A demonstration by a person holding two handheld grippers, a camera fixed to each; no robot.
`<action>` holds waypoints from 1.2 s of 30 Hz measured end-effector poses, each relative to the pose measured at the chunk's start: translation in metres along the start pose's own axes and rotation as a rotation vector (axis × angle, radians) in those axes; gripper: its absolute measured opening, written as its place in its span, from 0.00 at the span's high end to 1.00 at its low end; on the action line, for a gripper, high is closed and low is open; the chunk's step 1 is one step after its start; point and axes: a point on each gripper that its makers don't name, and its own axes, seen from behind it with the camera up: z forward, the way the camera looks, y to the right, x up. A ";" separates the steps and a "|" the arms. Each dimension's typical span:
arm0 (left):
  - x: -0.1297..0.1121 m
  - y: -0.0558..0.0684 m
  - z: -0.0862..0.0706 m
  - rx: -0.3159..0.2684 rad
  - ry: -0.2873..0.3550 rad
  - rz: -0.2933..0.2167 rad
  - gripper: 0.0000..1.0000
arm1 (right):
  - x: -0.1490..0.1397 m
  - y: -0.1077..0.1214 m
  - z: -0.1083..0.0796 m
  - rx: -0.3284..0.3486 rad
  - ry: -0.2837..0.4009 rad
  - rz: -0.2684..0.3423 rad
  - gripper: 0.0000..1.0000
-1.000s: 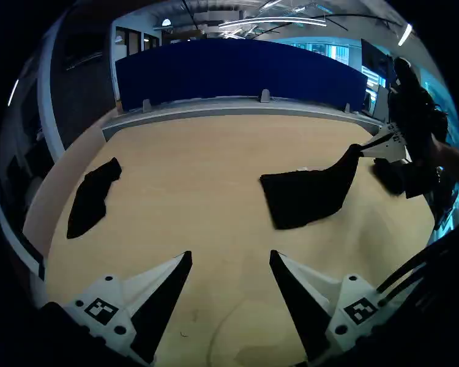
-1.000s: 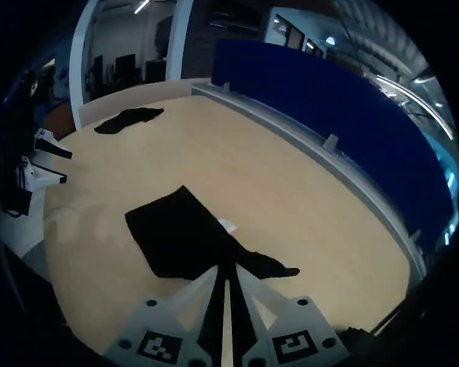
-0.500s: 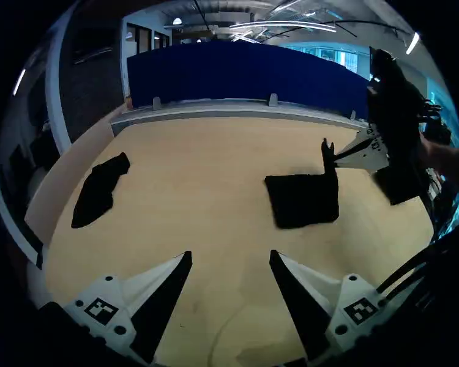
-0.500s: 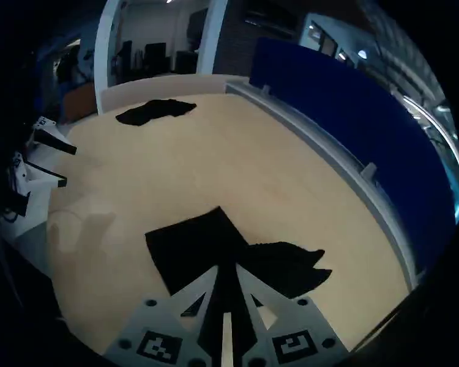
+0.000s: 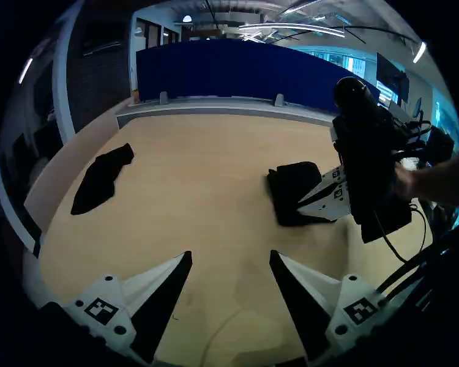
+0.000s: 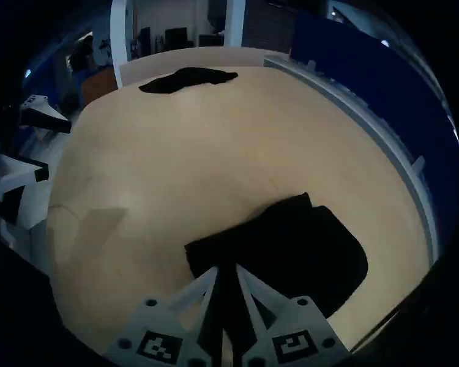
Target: Fold towel
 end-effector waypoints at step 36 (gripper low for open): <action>0.008 0.008 0.004 -0.014 0.003 0.016 0.06 | -0.013 0.015 -0.049 -0.062 0.075 0.137 0.23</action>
